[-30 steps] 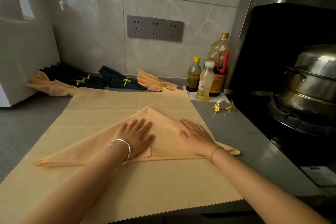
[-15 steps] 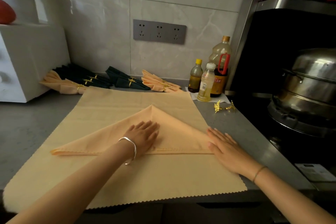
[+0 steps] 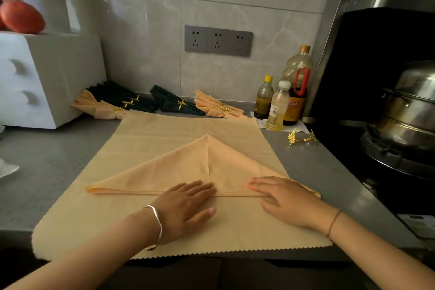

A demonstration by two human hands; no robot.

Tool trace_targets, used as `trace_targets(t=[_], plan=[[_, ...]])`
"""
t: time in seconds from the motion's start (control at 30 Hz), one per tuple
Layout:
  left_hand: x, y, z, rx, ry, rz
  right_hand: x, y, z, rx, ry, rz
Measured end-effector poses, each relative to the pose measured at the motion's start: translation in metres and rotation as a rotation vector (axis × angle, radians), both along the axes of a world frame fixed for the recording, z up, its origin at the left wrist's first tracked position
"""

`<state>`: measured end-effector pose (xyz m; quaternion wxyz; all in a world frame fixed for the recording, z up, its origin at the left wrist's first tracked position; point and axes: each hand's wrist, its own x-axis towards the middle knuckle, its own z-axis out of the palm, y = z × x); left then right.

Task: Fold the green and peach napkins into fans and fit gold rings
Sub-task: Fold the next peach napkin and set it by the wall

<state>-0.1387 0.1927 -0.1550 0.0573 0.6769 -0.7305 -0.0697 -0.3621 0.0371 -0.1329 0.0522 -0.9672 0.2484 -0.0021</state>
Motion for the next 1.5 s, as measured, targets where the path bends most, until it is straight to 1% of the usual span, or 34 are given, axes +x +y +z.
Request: trace_targets(t=[0.1,0.17,0.23,0.3,0.33,0.43,0.57,0.6,0.67,0.77,0.83,0.87,0.93,1.03,1.17,1.2,1.23,1.3,1.4,1.5], plan=[[-0.001,0.002,-0.001,-0.025,-0.026,-0.005,-0.003,-0.005,0.003,0.028,-0.015,-0.011],[-0.002,0.002,-0.003,-0.039,-0.032,0.001,-0.009,-0.011,0.006,0.005,0.008,-0.025],[-0.001,0.003,-0.005,-0.047,-0.028,0.004,-0.016,-0.022,0.014,-0.041,0.046,-0.063],[0.000,0.004,-0.007,-0.045,-0.023,0.003,-0.021,-0.036,0.030,-0.026,0.036,-0.132],[0.000,0.004,-0.007,-0.043,-0.021,0.000,-0.022,-0.042,0.042,0.023,-0.019,-0.157],[0.000,0.004,-0.009,-0.047,-0.020,-0.005,-0.014,-0.062,0.075,0.234,-0.293,-0.199],[0.000,0.005,-0.012,-0.068,0.007,0.008,0.037,-0.087,0.089,0.527,-0.660,-0.211],[-0.001,0.006,-0.013,-0.074,0.011,0.010,0.055,-0.093,0.085,0.595,-0.715,-0.206],[-0.001,0.007,-0.013,-0.095,0.020,0.018,0.094,-0.102,0.072,0.680,-0.763,-0.200],[-0.001,0.005,-0.014,-0.089,0.016,0.024,0.143,-0.107,0.047,0.746,-0.786,-0.243],[-0.001,0.004,-0.014,-0.096,0.029,0.034,0.161,-0.106,0.030,0.767,-0.747,-0.259],[0.001,0.004,-0.015,-0.128,0.005,0.016,0.168,-0.106,0.022,0.773,-0.715,-0.268],[0.004,0.004,-0.019,-0.093,-0.072,0.036,0.174,-0.106,0.007,0.773,-0.680,-0.293],[0.003,0.002,-0.024,-0.083,-0.109,0.069,0.177,-0.108,-0.009,0.770,-0.734,-0.322],[0.002,0.005,-0.013,-0.071,-0.067,0.081,0.180,-0.108,-0.018,0.700,-0.799,-0.322],[0.001,0.005,-0.008,-0.051,-0.017,0.070,0.180,-0.109,-0.020,0.686,-0.801,-0.317],[0.000,0.002,-0.010,-0.104,0.031,0.041,0.181,-0.109,-0.021,0.673,-0.797,-0.312],[-0.004,0.003,-0.009,-0.068,0.114,0.048,0.183,-0.111,-0.025,0.646,-0.779,-0.307],[-0.006,0.001,-0.008,-0.058,0.108,0.072,0.184,-0.114,-0.028,0.598,-0.752,-0.308],[-0.010,-0.001,-0.004,-0.119,0.115,0.106,0.185,-0.115,-0.027,0.578,-0.736,-0.313]])
